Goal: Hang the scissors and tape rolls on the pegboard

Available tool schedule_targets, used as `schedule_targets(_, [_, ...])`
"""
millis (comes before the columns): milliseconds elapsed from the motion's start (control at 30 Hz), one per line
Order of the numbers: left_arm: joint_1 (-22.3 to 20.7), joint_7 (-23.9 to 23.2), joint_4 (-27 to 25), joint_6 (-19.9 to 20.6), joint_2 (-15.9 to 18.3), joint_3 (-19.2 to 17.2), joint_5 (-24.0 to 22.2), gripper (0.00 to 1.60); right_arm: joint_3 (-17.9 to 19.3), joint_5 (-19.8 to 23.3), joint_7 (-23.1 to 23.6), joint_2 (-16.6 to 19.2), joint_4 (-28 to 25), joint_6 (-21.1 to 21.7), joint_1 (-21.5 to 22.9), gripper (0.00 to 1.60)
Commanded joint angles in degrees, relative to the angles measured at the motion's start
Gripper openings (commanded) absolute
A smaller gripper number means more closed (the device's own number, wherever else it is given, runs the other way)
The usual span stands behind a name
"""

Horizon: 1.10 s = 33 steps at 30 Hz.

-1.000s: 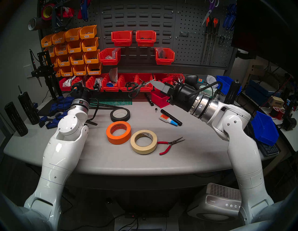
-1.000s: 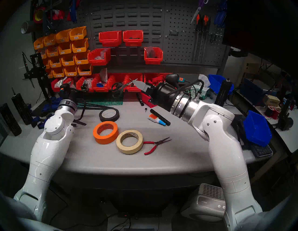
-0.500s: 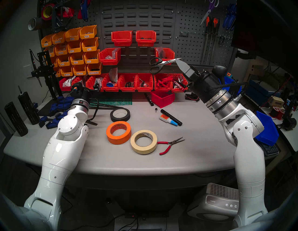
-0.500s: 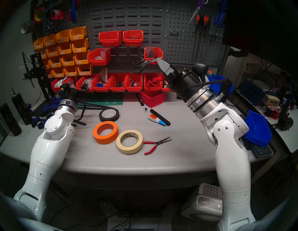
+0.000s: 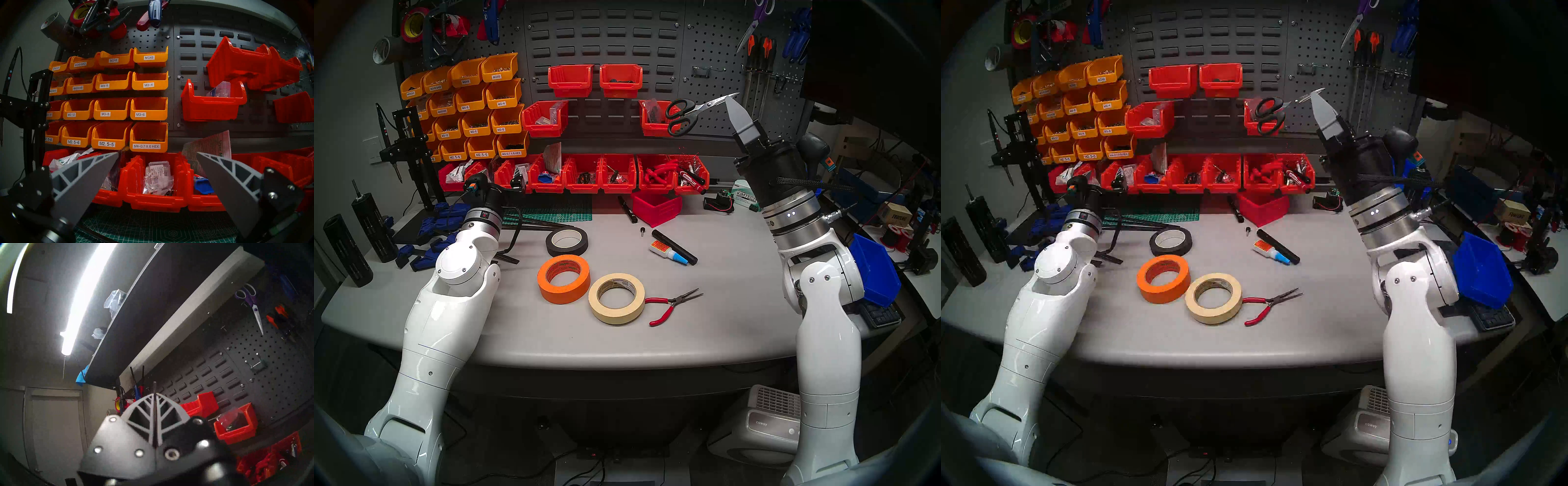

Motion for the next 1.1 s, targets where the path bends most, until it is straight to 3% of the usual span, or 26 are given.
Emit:
schedule_targets(0, [-1.8, 0.0, -1.6, -0.7, 0.0, -0.5, -0.1, 1.60, -0.9, -0.7, 1.0, -3.3, 1.0, -5.7, 2.2, 0.00])
schedule_targets(133, [-1.8, 0.0, -1.7, -0.7, 0.0, -0.5, -0.1, 1.60, -1.4, -1.4, 1.5, -3.5, 1.9, -7.1, 2.1, 0.00])
schedule_targets(733, [-2.2, 0.0, -1.9, -0.9, 0.7, -0.1, 1.2, 1.60, -6.8, -1.4, 4.0, -2.1, 2.4, -4.1, -0.8, 0.00])
schedule_targets(1067, [-4.8, -3.9, -4.9, -1.2, 0.3, 1.2, -0.5, 1.60, -8.3, -1.3, 4.9, -2.3, 3.1, -3.4, -1.5, 0.00])
